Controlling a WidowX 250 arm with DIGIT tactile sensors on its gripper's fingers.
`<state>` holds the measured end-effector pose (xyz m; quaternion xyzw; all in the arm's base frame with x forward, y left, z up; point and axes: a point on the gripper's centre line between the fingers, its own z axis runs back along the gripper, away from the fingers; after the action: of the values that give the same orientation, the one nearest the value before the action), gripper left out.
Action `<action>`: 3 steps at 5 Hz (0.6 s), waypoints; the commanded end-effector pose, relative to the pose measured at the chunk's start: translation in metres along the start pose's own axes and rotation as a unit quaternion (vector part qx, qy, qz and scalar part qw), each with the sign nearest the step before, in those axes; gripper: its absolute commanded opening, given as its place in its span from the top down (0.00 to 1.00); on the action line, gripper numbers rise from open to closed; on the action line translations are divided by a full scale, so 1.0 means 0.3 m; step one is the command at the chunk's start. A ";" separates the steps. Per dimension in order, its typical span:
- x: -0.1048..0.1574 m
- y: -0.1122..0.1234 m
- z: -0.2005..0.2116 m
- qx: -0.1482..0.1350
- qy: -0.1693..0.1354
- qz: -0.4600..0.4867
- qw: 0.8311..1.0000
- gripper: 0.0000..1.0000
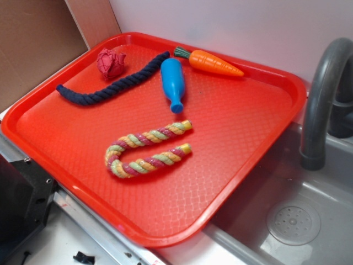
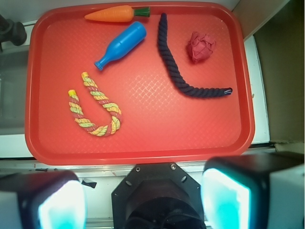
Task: Grab the red paper.
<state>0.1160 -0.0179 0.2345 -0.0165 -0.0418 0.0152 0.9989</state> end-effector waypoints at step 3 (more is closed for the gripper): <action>0.107 0.110 -0.097 -0.027 -0.104 0.243 0.964 0.00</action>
<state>0.1484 0.0131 0.2011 -0.0500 -0.1362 0.2592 0.9548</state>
